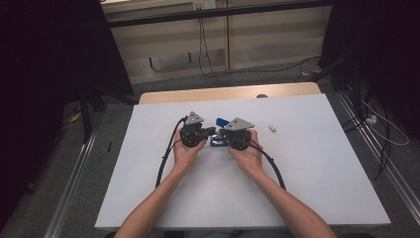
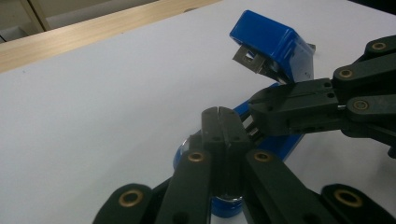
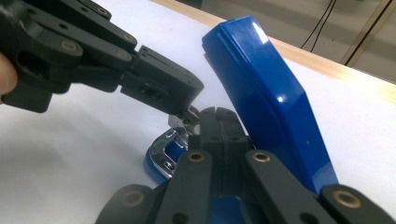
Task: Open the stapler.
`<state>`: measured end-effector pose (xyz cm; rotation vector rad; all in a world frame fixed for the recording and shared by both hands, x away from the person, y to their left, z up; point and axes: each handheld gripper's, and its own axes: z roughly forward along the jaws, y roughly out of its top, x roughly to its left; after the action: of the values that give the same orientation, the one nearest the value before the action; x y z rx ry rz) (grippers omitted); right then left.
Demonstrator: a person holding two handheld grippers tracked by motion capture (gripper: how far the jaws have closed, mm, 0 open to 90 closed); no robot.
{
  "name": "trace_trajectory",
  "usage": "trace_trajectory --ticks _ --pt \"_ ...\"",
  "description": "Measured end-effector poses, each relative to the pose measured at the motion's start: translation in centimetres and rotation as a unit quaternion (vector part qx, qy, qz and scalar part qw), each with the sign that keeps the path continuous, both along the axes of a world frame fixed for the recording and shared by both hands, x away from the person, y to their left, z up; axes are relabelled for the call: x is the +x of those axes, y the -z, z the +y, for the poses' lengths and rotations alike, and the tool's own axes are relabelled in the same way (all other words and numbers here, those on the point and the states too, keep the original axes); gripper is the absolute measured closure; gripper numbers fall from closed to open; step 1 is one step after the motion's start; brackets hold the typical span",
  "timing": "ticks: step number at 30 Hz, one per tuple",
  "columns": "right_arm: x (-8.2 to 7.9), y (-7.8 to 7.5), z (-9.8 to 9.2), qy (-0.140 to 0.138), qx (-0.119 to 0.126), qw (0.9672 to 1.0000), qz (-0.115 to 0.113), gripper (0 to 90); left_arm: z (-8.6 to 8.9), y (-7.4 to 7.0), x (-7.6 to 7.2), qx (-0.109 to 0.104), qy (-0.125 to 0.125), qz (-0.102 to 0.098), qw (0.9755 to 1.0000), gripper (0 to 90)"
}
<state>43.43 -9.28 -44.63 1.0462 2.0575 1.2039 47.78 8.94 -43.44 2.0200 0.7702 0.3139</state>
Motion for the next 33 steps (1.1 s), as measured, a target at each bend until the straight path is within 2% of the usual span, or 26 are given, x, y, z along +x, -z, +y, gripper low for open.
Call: trace_trajectory --ticks 5,9,12,15,22,23,33 --pt "0.0 0.0 0.1 0.001 -0.003 1.0 -0.002 90.0 -0.5 0.1 -0.3 0.015 0.0 -0.02 0.9997 90.0" --pt "0.0 0.0 0.1 0.004 0.0 1.0 -0.002 90.0 -0.2 0.2 -0.1 0.007 0.0 -0.01 0.9999 90.0" --pt "0.0 0.0 0.1 0.004 0.0 1.0 -0.002 90.0 -0.2 0.4 0.0 0.015 0.001 -0.007 0.9999 90.0" --pt "-0.1 0.0 0.1 0.005 -0.001 1.0 -0.003 90.0 -0.1 0.8 0.1 0.008 0.003 -0.001 1.0 90.0" --pt "0.0 0.0 0.4 0.008 0.003 1.0 -0.005 90.0 0.0 1.0 0.2 0.01 0.004 0.006 0.9999 90.0" --pt "0.1 0.0 0.5 0.01 0.003 0.9999 -0.006 90.0 0.0 1.1 0.3 0.001 0.004 0.012 0.9999 90.0" --pt "0.3 -0.6 0.7 0.016 0.007 0.9997 -0.016 90.0 0.0 1.0 0.3 0.006 0.007 0.007 0.9999 90.0"
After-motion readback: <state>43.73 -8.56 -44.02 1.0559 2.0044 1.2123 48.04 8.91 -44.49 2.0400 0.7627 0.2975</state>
